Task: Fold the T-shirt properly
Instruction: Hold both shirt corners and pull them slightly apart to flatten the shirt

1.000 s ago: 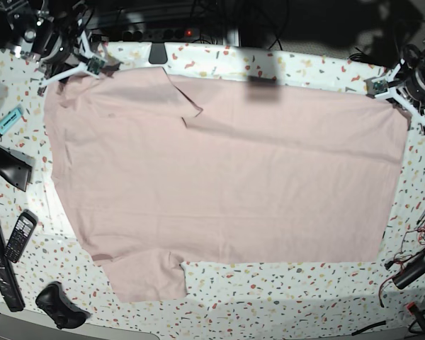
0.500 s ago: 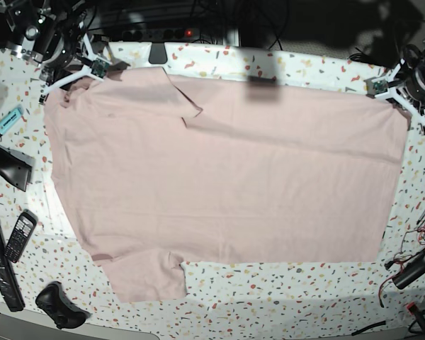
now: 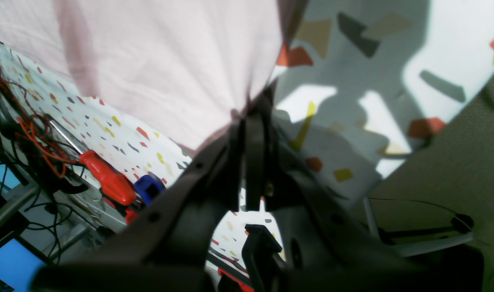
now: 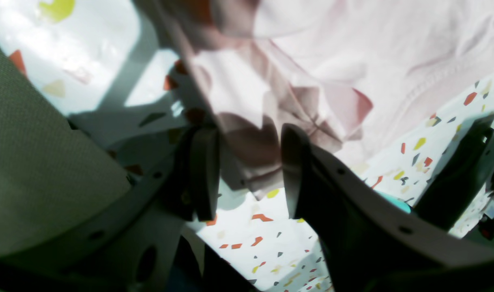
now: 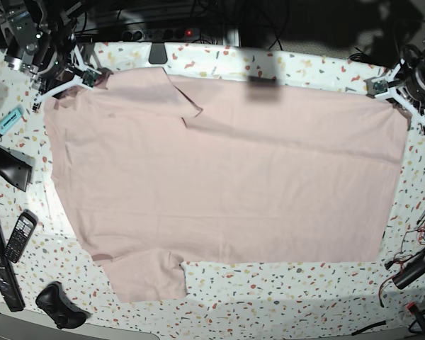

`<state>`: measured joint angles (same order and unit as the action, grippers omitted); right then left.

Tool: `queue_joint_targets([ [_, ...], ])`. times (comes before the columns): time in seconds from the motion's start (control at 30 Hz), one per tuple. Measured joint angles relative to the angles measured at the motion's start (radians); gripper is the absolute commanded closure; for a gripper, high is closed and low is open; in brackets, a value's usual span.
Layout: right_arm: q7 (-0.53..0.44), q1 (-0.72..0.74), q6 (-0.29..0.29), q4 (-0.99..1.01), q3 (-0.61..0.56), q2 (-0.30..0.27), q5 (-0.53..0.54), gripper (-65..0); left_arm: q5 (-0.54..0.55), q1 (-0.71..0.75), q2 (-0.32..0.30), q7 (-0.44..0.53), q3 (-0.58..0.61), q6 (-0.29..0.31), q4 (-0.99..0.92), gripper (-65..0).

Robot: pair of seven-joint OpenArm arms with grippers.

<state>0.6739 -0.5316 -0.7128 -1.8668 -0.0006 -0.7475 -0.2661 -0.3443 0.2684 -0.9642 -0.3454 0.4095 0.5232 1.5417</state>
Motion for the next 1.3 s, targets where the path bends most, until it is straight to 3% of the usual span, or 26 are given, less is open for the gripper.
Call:
queue_joint_targets([
  [0.13, -0.001, 0.025, 0.001, 0.005, -0.001, 0.003, -0.002, -19.5, 0.0, 0.0, 0.0, 0.0, 0.0, 0.0, 0.0, 0.0],
  [0.3, -0.002, 0.025, 0.005, 0.005, -0.001, 0.003, -0.008, 0.0, 0.0, 0.0, 0.0, 0.0, 0.0, 0.0, 0.0, 0.0],
  [0.53, 0.004, -0.02, 0.006, -0.012, -0.001, -0.011, -0.048, 0.0, 0.0, 0.006, -0.002, -0.015, 0.0, -0.004, 0.001, 0.0],
  [0.67, 0.011, -0.086, 0.005, -0.037, -0.001, -0.064, -0.05, 0.0, 0.003, 0.05, -0.054, -0.001, 0.001, -0.007, 0.019, 0.0],
  [0.83, 0.045, -0.12, 0.005, -0.056, -0.001, -0.072, -0.047, 0.0, 0.008, 0.116, -0.095, -0.013, 0.003, 0.0, 0.052, 0.0],
  [1.1, 0.101, -0.135, 0.006, -0.057, -0.001, -0.073, 0.056, 0.0, 0.023, 0.148, -0.095, -0.06, -0.001, -0.001, 0.075, 0.0],
  [1.17, 0.148, -0.134, 0.009, -0.063, -0.001, -0.073, 0.115, -3.8, 0.027, 0.147, -0.095, -0.076, -0.001, -0.001, 0.076, 0.0],
  [1.3, 0.239, -0.136, 0.008, -0.094, -0.001, -0.082, 0.225, -12.1, 0.043, 0.149, -0.098, -0.179, 0.002, 0.033, 0.08, -25.7],
])
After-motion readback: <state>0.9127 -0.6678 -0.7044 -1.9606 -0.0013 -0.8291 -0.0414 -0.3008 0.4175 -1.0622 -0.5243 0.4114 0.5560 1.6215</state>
